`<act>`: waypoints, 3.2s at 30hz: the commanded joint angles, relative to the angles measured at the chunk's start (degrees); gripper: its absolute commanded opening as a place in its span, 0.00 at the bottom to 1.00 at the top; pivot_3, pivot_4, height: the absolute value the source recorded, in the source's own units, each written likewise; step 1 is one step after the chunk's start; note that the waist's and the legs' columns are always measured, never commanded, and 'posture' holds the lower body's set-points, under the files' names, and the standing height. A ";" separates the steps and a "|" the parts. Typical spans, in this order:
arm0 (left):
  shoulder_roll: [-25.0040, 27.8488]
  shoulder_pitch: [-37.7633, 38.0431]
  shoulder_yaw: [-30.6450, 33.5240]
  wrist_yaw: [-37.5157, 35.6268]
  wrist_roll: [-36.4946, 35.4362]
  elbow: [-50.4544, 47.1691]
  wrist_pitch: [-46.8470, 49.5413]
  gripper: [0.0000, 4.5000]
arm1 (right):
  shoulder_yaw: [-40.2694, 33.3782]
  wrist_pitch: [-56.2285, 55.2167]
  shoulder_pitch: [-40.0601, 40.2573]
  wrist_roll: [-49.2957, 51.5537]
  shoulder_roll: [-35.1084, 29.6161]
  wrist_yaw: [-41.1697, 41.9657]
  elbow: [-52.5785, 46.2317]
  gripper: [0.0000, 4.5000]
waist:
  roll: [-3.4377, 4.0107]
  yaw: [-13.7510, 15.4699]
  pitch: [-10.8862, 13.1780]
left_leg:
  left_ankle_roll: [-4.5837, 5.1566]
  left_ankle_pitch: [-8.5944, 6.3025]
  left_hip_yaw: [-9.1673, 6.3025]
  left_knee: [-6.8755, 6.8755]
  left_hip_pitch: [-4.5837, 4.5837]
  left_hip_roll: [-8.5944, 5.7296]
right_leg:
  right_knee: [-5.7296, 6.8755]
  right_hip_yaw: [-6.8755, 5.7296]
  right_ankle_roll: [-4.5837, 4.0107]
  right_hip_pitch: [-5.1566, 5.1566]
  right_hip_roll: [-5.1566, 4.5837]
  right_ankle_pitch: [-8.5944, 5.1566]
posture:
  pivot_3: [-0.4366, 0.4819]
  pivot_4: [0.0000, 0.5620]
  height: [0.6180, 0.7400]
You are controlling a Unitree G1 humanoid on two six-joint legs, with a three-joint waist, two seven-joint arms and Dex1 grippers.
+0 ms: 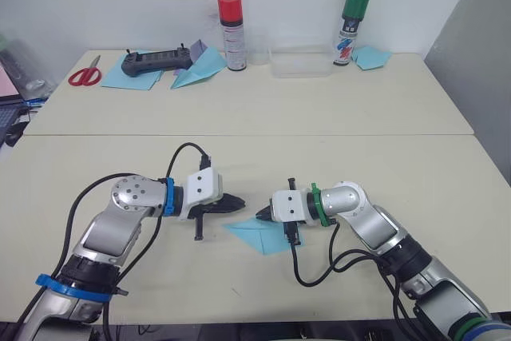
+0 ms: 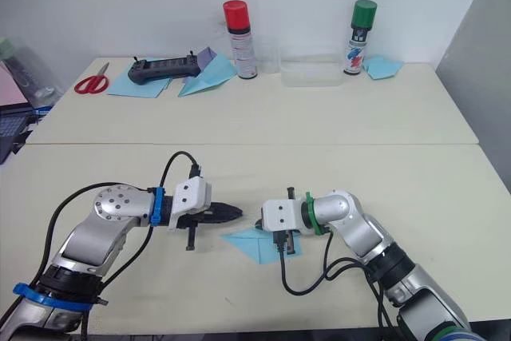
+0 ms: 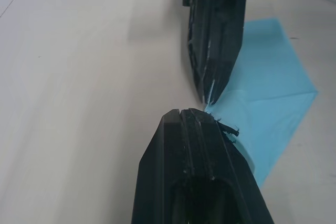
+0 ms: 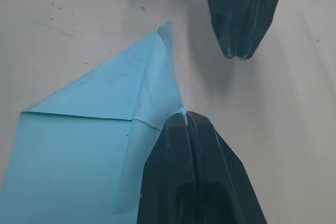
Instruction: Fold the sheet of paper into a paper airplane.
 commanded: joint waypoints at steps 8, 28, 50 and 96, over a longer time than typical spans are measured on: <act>-1.58 2.12 -3.40 1.07 2.22 0.95 -2.09 0.00 | 1.01 -0.29 0.67 0.25 0.09 1.17 -0.59 0.00 | 0.00 0.25 0.01 | 0.00 0.00 -0.01 0.04 -0.01 -0.03 | 0.01 -0.01 -0.01 0.00 -0.01 0.00 | 0.48 0.27 1.00; -2.33 5.62 -5.68 3.67 3.56 3.72 0.17 0.00 | -12.29 19.71 -0.54 13.02 -1.22 -0.01 -8.89 0.77 | 0.01 0.41 0.01 | 0.00 0.00 -0.03 0.09 0.02 -0.08 | 0.00 -0.03 -0.01 0.12 -0.07 0.00 | 0.48 0.27 1.00; -2.99 4.27 -6.94 3.09 2.37 3.67 2.33 0.00 | -8.05 20.50 16.77 14.88 0.13 -10.94 -21.43 0.02 | 0.11 1.66 0.01 | -0.01 0.00 0.08 0.07 -0.02 -0.17 | -0.47 0.03 0.21 0.22 -0.24 0.12 | 0.48 0.27 1.00; -4.44 1.78 -8.20 2.43 2.79 8.97 0.68 0.00 | -27.60 55.72 24.73 29.13 -13.97 -20.06 -24.26 0.02 | -0.06 1.92 -0.57 | -0.01 0.00 0.06 0.17 0.10 -0.31 | -0.92 0.08 0.11 0.59 -0.43 0.09 | 0.48 0.27 1.00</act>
